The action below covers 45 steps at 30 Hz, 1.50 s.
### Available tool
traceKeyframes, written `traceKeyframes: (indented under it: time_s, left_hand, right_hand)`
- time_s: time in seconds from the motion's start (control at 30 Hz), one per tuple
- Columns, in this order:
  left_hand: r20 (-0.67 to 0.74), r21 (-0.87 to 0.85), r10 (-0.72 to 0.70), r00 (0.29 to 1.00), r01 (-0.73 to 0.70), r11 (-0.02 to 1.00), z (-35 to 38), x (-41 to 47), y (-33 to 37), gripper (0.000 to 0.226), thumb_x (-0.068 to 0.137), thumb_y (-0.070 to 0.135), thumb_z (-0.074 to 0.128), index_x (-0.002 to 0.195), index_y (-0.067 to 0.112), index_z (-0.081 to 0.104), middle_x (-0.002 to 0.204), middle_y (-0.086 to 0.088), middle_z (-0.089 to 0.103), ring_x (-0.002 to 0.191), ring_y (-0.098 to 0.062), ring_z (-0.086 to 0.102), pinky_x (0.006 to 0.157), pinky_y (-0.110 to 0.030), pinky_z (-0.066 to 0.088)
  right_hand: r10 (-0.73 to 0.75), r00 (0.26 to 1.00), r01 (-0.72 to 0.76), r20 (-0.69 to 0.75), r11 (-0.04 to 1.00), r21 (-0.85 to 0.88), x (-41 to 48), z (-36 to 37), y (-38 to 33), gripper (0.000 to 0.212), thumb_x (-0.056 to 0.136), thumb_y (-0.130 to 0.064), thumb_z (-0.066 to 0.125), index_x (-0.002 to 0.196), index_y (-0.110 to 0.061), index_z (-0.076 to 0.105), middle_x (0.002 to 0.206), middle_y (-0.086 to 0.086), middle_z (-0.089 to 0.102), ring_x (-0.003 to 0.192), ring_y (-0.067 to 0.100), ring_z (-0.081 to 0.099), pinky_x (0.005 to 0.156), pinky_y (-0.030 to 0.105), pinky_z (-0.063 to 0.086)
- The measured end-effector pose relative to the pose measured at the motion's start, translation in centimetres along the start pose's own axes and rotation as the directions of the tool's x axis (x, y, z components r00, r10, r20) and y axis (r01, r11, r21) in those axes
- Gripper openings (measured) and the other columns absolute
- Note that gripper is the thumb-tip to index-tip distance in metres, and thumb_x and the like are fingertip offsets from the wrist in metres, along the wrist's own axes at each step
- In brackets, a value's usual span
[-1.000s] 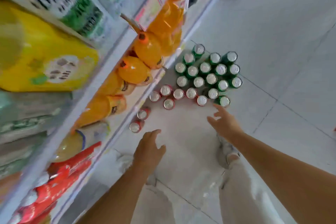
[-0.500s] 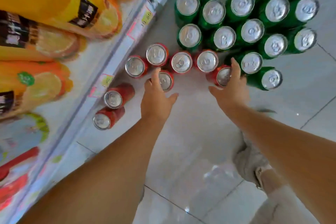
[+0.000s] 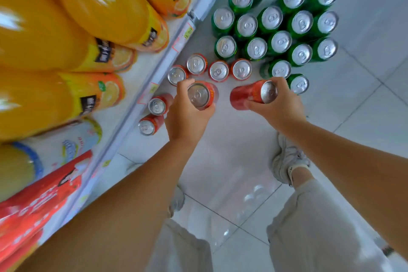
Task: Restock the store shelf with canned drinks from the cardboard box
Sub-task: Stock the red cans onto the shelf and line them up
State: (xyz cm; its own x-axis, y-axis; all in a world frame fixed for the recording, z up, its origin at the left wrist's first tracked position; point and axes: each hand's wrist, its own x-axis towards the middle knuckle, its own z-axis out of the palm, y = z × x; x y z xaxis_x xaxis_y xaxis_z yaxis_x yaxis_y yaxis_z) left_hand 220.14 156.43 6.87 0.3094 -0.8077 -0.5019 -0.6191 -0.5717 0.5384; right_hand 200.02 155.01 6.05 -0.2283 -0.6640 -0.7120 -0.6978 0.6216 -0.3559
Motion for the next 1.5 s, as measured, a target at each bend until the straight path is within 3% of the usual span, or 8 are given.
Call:
traceKeyframes:
  time_s: [0.37, 0.5, 0.57, 0.67, 0.87, 1.13, 1.3, 1.5]
  left_hand:
    - [0.02, -0.308, 0.174, 0.985, -0.16, 0.938, -24.6, -12.8, 15.7, 0.064, 0.052, 0.047, 0.079, 0.109, 0.054, 0.051, 0.107, 0.029, 0.063, 0.098, -0.011, 0.067, 0.079, -0.047, 0.057]
    - [-0.064, -0.371, 0.293, 0.954, -0.295, 0.88, -32.0, -17.4, 19.7, 0.064, 0.058, 0.031, 0.082, 0.111, 0.044, 0.049, 0.103, 0.038, 0.06, 0.094, 0.015, 0.059, 0.083, -0.011, 0.045]
    - [-0.094, -0.408, 0.314, 0.945, -0.324, 0.854, -36.0, -20.2, 21.8, 0.072, 0.06, 0.028, 0.085, 0.121, 0.039, 0.047, 0.105, 0.036, 0.06, 0.086, 0.012, 0.062, 0.073, -0.008, 0.048]
    - [-0.194, -0.407, 0.375, 0.906, -0.422, 0.81, -41.5, -24.6, 24.4, 0.077, 0.055, 0.044, 0.081, 0.123, 0.036, 0.047, 0.11, 0.029, 0.061, 0.101, 0.004, 0.062, 0.087, -0.019, 0.049]
    - [-0.405, -0.459, 0.446, 0.798, -0.599, 0.656, -50.7, -33.8, 28.0, 0.058, 0.055, 0.039, 0.079, 0.105, 0.056, 0.055, 0.107, 0.023, 0.068, 0.102, 0.0, 0.064, 0.084, -0.016, 0.048]
    - [-0.73, -0.421, 0.335, 0.596, -0.778, 0.465, -61.6, -41.3, 28.1, 0.057, 0.06, 0.033, 0.079, 0.114, 0.029, 0.062, 0.107, 0.005, 0.073, 0.095, -0.014, 0.07, 0.083, -0.025, 0.052]
    - [-0.845, -0.347, 0.226, 0.485, -0.818, 0.459, -67.3, -43.6, 26.1, 0.056, 0.063, 0.038, 0.075, 0.116, 0.024, 0.062, 0.105, 0.006, 0.073, 0.093, -0.008, 0.069, 0.083, -0.019, 0.051]
    - [-0.883, -0.281, 0.183, 0.432, -0.8, 0.531, -70.7, -43.5, 22.8, 0.05, 0.067, 0.038, 0.076, 0.114, 0.024, 0.064, 0.101, 0.01, 0.074, 0.091, -0.004, 0.069, 0.08, -0.015, 0.05]
  right_hand:
    - [-0.304, 0.952, 0.3, -0.037, 0.902, 0.31, -21.0, -20.1, -16.7, 0.067, 0.054, -0.043, 0.086, 0.109, -0.038, 0.046, 0.09, -0.02, 0.058, 0.077, -0.005, 0.057, 0.057, 0.008, 0.042]
    - [-0.419, 0.902, 0.429, -0.104, 0.841, 0.329, -27.1, -24.8, -21.3, 0.061, 0.063, -0.024, 0.086, 0.108, -0.035, 0.047, 0.088, -0.016, 0.059, 0.068, -0.011, 0.057, 0.048, 0.003, 0.038]
    - [-0.494, 0.856, 0.516, -0.15, 0.802, 0.301, -30.9, -27.6, -23.9, 0.061, 0.062, -0.027, 0.086, 0.108, -0.038, 0.047, 0.09, -0.019, 0.06, 0.074, -0.017, 0.055, 0.059, 0.002, 0.04]
    - [-0.605, 0.773, 0.631, -0.19, 0.705, 0.323, -36.7, -31.1, -27.6, 0.064, 0.058, -0.029, 0.087, 0.109, -0.035, 0.049, 0.094, -0.017, 0.063, 0.082, -0.007, 0.06, 0.075, 0.014, 0.046]
    - [-0.775, 0.568, 0.803, -0.277, 0.447, 0.394, -48.9, -35.7, -33.3, 0.059, 0.063, -0.021, 0.087, 0.104, -0.036, 0.049, 0.101, -0.015, 0.063, 0.083, -0.008, 0.062, 0.064, 0.009, 0.046]
    - [-0.894, 0.29, 0.9, -0.341, 0.134, 0.414, -61.2, -37.2, -41.8, 0.054, 0.06, -0.018, 0.091, 0.101, -0.029, 0.058, 0.089, -0.009, 0.07, 0.076, 0.001, 0.066, 0.064, 0.01, 0.048]
    - [-0.929, 0.156, 0.931, -0.335, 0.025, 0.363, -64.7, -36.7, -47.3, 0.054, 0.067, -0.018, 0.087, 0.11, -0.024, 0.054, 0.091, -0.013, 0.066, 0.075, -0.008, 0.062, 0.067, 0.005, 0.043]
    - [-0.953, 0.114, 0.955, -0.282, 0.026, 0.296, -64.9, -34.0, -53.7, 0.061, 0.065, -0.023, 0.087, 0.114, -0.031, 0.052, 0.099, -0.017, 0.063, 0.086, -0.008, 0.061, 0.079, 0.012, 0.046]
